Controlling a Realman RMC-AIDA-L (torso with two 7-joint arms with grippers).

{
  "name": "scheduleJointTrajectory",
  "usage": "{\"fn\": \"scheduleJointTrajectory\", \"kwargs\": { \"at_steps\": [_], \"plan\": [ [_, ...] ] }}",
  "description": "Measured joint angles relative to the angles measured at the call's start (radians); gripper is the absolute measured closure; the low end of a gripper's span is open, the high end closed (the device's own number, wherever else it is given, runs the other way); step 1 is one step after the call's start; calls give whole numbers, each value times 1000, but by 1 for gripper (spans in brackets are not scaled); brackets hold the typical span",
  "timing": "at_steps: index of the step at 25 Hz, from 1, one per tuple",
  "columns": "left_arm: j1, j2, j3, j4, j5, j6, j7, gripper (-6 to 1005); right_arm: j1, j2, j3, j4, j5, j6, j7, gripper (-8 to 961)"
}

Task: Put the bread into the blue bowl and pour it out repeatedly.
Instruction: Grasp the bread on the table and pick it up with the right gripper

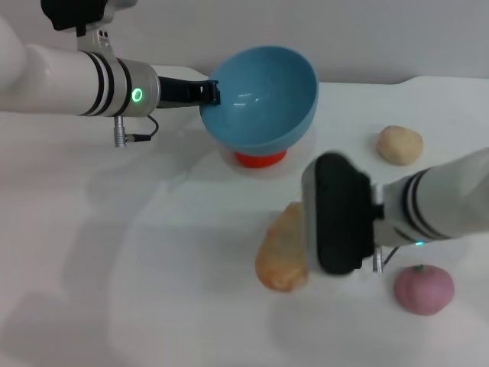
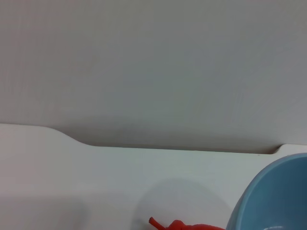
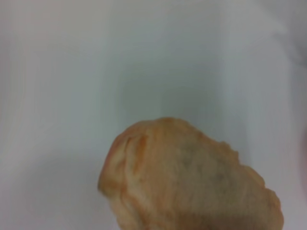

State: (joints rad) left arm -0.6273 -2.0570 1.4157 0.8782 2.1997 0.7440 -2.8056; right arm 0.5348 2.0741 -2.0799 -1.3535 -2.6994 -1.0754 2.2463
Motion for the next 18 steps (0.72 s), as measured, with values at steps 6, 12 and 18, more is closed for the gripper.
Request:
{"fn": "scheduleJointTrajectory", "kwargs": {
  "at_steps": [6,12,18],
  "plan": [
    [0,0,0,-1,2,0,0,1001,-47,-4,217,-15,181,-64,5,791],
    [-2,1,1,-4,8,3,0,1000,-100,-6,488,-51,413,-219,-57,854],
    [-3,4,13,-21,10,25,2,999,-134,-4,690,-130,612,-392,-80,856]
  ]
}}
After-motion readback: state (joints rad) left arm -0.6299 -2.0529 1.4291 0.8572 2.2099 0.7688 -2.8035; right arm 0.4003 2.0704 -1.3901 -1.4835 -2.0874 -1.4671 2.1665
